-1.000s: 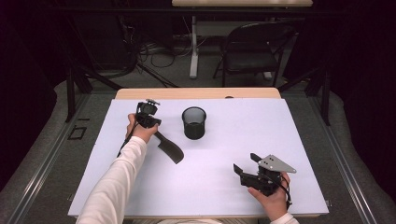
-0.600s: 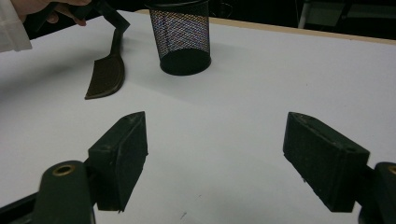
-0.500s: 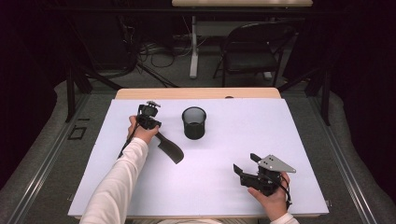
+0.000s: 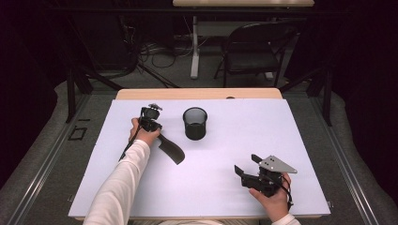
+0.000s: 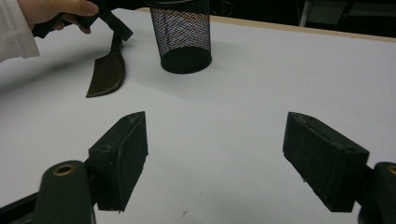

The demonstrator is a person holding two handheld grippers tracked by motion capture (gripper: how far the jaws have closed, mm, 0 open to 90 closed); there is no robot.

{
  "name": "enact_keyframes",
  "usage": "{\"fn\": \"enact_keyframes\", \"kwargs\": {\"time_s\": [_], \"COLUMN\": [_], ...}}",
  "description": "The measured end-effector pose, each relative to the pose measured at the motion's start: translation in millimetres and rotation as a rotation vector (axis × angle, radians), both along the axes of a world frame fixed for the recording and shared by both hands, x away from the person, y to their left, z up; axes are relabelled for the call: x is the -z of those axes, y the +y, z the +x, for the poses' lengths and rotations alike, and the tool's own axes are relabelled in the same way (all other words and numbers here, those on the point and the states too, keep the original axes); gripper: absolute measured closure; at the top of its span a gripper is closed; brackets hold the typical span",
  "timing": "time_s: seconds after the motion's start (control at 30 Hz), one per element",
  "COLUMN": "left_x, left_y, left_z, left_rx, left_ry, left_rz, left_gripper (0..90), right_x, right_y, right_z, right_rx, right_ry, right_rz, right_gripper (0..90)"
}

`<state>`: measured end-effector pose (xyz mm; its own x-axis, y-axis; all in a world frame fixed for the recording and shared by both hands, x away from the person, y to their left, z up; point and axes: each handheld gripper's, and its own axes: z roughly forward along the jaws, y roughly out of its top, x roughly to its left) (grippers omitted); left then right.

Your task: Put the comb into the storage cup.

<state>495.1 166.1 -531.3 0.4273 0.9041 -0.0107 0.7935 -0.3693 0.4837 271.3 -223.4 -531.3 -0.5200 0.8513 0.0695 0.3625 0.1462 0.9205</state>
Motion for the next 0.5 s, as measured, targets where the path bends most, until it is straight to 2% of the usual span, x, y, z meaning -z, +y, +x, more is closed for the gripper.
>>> {"fn": "enact_keyframes", "kwargs": {"time_s": [0.13, 0.5], "left_x": [2.3, 7.9], "left_y": [-0.4, 6.2], "left_z": [-1.2, -7.5], "left_rx": [0.006, 0.065], "left_ry": [0.004, 0.008], "left_rz": [0.014, -0.016], "left_gripper": [90.0, 90.0], "right_x": [0.1, 0.0], "right_y": [0.3, 0.6], "right_z": [0.0, 0.0], "right_rx": [-0.002, -0.002], "right_ry": [-0.002, 0.005], "right_rz": [-0.002, -0.001], "right_gripper": [21.9, 22.0]}}
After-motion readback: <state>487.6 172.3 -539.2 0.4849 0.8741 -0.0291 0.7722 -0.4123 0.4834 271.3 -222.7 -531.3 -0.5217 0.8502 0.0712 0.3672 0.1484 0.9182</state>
